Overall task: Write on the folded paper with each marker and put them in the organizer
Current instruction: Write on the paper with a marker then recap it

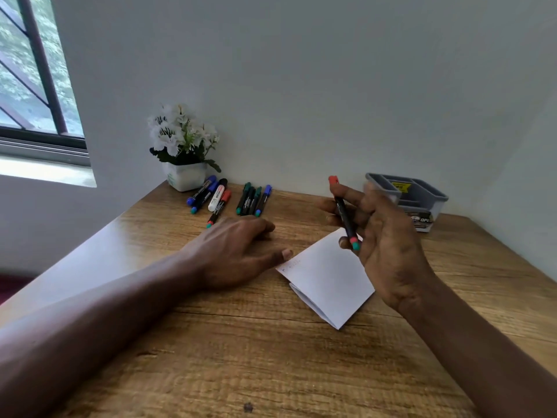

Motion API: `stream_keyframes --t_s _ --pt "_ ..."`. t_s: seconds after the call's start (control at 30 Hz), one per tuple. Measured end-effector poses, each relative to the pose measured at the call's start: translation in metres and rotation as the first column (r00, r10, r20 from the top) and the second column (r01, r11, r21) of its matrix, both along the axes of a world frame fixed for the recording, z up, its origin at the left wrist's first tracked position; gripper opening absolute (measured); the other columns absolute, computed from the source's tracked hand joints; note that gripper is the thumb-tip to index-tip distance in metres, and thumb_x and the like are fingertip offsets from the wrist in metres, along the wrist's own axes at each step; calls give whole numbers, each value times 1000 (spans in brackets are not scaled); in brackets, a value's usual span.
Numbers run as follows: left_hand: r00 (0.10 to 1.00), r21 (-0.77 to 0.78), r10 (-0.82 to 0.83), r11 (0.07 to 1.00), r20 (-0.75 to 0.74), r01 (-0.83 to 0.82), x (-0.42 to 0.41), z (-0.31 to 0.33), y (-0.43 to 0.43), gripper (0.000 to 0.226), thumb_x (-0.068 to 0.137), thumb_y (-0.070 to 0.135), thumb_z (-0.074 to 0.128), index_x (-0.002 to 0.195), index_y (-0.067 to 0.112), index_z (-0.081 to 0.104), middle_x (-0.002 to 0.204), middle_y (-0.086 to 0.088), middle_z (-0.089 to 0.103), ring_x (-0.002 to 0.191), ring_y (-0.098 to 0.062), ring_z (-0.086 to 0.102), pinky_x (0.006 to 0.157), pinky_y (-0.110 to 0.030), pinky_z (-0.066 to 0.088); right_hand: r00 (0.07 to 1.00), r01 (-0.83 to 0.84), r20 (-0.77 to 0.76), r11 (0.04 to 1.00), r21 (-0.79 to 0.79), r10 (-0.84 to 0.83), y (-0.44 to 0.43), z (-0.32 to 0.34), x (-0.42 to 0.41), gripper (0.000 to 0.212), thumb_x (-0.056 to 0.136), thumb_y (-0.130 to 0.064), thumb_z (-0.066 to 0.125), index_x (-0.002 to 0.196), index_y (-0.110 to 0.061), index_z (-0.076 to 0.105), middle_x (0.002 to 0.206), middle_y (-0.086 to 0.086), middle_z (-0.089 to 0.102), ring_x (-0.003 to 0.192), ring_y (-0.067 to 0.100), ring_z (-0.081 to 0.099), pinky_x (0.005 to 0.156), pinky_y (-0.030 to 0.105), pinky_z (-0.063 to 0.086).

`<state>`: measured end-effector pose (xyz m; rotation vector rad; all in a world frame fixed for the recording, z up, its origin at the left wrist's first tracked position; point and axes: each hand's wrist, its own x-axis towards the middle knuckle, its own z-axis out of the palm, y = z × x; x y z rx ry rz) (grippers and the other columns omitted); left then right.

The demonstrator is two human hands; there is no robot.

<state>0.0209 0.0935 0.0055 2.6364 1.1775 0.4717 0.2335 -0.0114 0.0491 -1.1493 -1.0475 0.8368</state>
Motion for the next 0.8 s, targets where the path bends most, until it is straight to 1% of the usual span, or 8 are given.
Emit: stream_keyframes --t_s 0.1,0.17,0.23,0.33,0.43,0.5,0.67,0.8 --pt "998 -24 -8 1000 -70 6 -1 2 0 98 73 94 30 150 35 37 155 10 43 138 -11 41 109 -36 38 966 133 217 989 58 -142 3 -7 2 22 103 -16 57 109 -28 74 96 -13 80 101 5 73 71 18 56" --pt "995 -38 -15 999 -99 11 0 2 0 97 75 92 34 153 34 33 160 9 36 142 -12 37 112 -37 35 922 208 312 973 100 -229 5 -12 6 28 100 -10 61 113 -34 68 91 -18 79 96 -4 72 67 10 55" --pt "993 -48 -24 999 -116 19 1 1 1 93 80 87 39 154 32 31 162 8 32 144 -12 34 114 -36 33 886 282 346 951 126 -309 6 -15 10 45 98 -12 66 129 -44 54 88 -18 77 90 -12 69 62 3 49" --pt "988 -76 -40 997 -148 29 3 2 3 92 83 85 40 157 32 26 166 8 23 148 -13 28 116 -37 29 862 336 337 924 183 -380 10 -11 19 70 96 -11 69 148 -44 37 88 -20 77 89 -10 70 66 5 51" --pt "987 -88 -44 996 -156 30 3 1 4 95 81 87 36 158 35 21 168 11 16 150 -12 24 118 -36 25 854 373 283 893 251 -436 20 6 41 80 94 -2 69 152 -42 32 104 -7 76 98 1 72 80 23 61" --pt "987 -80 -49 996 -156 37 2 1 4 97 79 88 33 159 35 20 168 12 14 150 -11 23 118 -34 25 795 444 303 844 300 -525 33 24 60 80 93 -5 71 150 -45 33 106 0 75 95 8 74 81 30 62" --pt "983 -96 -57 995 -177 40 4 4 3 92 83 85 35 159 36 16 168 12 10 151 -10 21 119 -34 24 598 518 416 726 451 -685 75 67 106 75 90 -1 67 146 -38 34 99 3 71 83 11 72 61 10 53" --pt "982 -99 -58 994 -178 40 4 4 2 92 83 85 35 159 36 16 168 13 9 151 -11 21 119 -35 24 483 508 549 729 459 -682 105 72 124 73 88 1 70 143 -31 35 95 0 65 80 12 68 62 12 51"
